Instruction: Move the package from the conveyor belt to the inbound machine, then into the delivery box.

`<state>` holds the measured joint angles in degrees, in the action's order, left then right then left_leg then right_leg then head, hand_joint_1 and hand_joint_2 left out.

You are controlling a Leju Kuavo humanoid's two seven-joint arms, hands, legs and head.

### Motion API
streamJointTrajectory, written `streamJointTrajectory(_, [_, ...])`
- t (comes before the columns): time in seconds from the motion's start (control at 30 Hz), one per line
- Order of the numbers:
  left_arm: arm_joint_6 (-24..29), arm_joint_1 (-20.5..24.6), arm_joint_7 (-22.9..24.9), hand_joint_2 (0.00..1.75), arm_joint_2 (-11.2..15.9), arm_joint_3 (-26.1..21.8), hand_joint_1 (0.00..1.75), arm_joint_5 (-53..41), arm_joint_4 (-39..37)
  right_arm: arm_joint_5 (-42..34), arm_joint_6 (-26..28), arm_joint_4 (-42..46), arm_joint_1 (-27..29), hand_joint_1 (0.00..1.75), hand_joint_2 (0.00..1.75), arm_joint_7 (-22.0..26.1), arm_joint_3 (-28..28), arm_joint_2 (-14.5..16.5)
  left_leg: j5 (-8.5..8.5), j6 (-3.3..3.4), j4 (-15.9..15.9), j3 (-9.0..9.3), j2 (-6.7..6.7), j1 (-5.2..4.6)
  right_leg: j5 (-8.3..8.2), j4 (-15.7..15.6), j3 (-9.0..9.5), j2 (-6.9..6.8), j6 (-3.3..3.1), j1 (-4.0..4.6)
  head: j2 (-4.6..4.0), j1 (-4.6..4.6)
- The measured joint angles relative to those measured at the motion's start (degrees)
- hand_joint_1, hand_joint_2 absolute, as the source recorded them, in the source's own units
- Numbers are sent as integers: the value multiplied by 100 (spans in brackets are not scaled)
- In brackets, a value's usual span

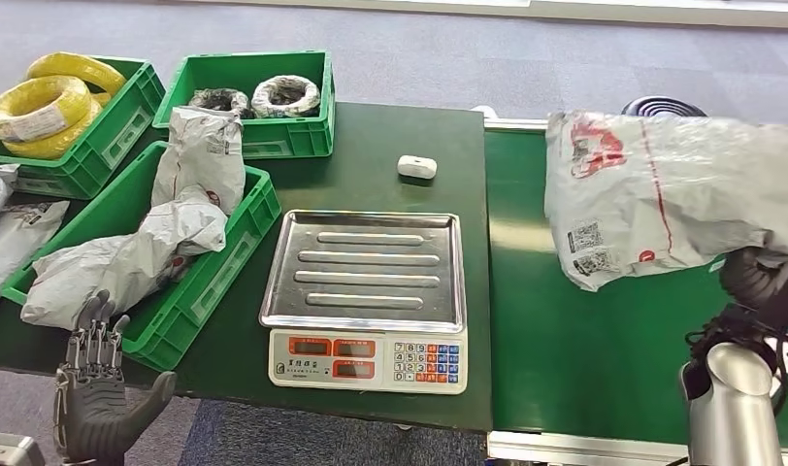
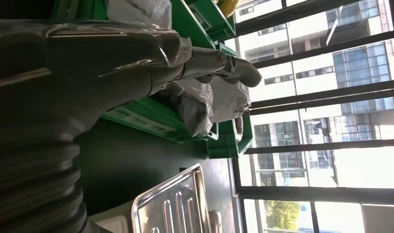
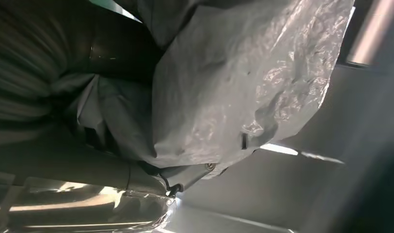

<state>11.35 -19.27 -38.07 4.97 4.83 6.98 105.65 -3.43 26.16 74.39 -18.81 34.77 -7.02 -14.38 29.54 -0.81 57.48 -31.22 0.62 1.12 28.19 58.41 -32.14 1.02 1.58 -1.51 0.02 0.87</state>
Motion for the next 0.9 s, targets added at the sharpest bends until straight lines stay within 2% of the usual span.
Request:
streamJointTrajectory(0.13, [-20, 117, -3, 175, -1, 44, 0, -38, -73, 48, 609, 1145, 51, 175, 175, 332, 227, 60, 0, 0, -2, 1, -2, 2, 0, 1, 3, 0, 0, 2, 0, -1])
streamJointTrajectory(0.2, [-22, 154, -4, 175, -3, 62, 0, -51, -99, 175, 596, 1469, 27, 175, 175, 284, 430, 99, 0, 0, -3, -3, -4, 2, 0, 2, 6, 1, 0, 2, 0, -1])
streamJointTrajectory(0.23, [-27, 171, -4, 175, -7, 72, 0, -69, -109, 298, 438, 1569, -21, 175, 175, 58, 585, 117, 0, 0, -3, -3, -10, 1, 0, 2, 7, 4, -1, 2, 0, -1])
streamJointTrajectory(0.3, [-55, 217, 1, 175, -27, 87, 0, -136, -126, 682, -322, 1566, -219, 175, 175, -868, 999, 139, 0, -1, -5, 3, -24, 1, -1, 2, 10, 14, -2, 2, 0, 0])
streamJointTrajectory(0.4, [-148, 289, 43, 175, -70, 115, 0, -238, -151, 1367, -1832, 910, -662, 175, 175, -2276, 1675, 160, -6, 3, -3, 18, -21, 2, -4, 1, 17, 11, -5, 3, 0, -1])
streamJointTrajectory(0.5, [-295, 377, 126, 175, -90, 143, 0, -281, -204, 1822, -2944, -190, -1112, 175, 175, -2888, 2226, 214, -23, 8, 0, 9, 18, 1, -6, 1, 20, -24, -4, 3, 0, -2])
streamJointTrajectory(0.6, [-366, 473, 178, 175, -103, 158, 0, -292, -271, 1978, -3278, -1138, -1438, 175, 175, -2919, 2546, 308, -27, 8, 2, -2, 33, 1, -7, 3, 17, -37, -3, 2, 0, -2])
streamJointTrajectory(0.77, [-498, 610, 301, 175, -142, 178, 0, -379, -330, 2242, -3659, -2162, -1825, 175, 175, -2919, 2855, 512, -26, 7, 1, -8, 28, 1, -7, 3, 4, -32, -3, 3, 0, -2])
streamJointTrajectory(0.83, [-554, 655, 362, 175, -172, 183, 0, -434, -332, 2356, -3729, -2420, -1891, 175, 175, -2669, 2929, 610, -26, 6, 1, -10, 28, 1, -7, 2, 2, -32, -3, 3, 0, -1])
streamJointTrajectory(0.9, [-610, 672, 396, 175, -214, 178, 0, -494, -332, 2498, -3669, -2548, -1915, 175, 175, -2145, 2971, 705, -26, 6, 1, -11, 28, 1, -7, 2, 2, -32, -3, 3, 0, -1])
